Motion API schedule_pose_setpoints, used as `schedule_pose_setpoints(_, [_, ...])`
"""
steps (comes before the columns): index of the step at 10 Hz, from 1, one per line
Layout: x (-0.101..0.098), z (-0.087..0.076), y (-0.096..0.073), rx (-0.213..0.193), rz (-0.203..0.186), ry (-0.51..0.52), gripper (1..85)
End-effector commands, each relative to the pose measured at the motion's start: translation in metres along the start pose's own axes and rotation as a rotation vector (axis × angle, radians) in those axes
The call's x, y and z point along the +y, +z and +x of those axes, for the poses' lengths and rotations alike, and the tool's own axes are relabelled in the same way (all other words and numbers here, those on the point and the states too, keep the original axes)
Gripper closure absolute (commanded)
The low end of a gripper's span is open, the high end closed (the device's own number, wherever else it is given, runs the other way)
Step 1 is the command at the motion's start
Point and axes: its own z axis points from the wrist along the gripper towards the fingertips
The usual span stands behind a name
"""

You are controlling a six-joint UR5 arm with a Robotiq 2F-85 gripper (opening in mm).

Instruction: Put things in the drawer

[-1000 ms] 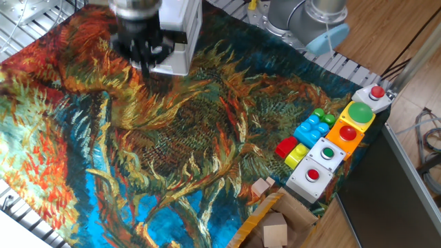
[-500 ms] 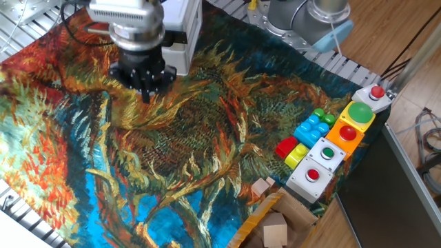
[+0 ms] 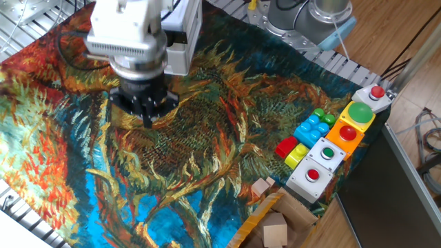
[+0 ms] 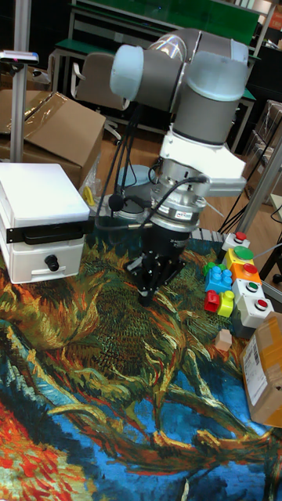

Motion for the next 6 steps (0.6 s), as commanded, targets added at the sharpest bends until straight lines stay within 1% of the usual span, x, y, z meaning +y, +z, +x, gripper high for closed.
schedule_pose_setpoints(1, [0.008,-0.014,0.001,-0.006,-0.018,0.027,84.3])
schedule_pose_setpoints(3, [0.017,-0.032,0.009,-0.032,-0.049,0.040,84.3])
schedule_pose_setpoints(4, [0.017,-0.038,0.014,-0.035,-0.052,0.039,84.3])
schedule_pose_setpoints(6, [0.017,-0.039,0.015,-0.032,-0.054,0.028,84.3])
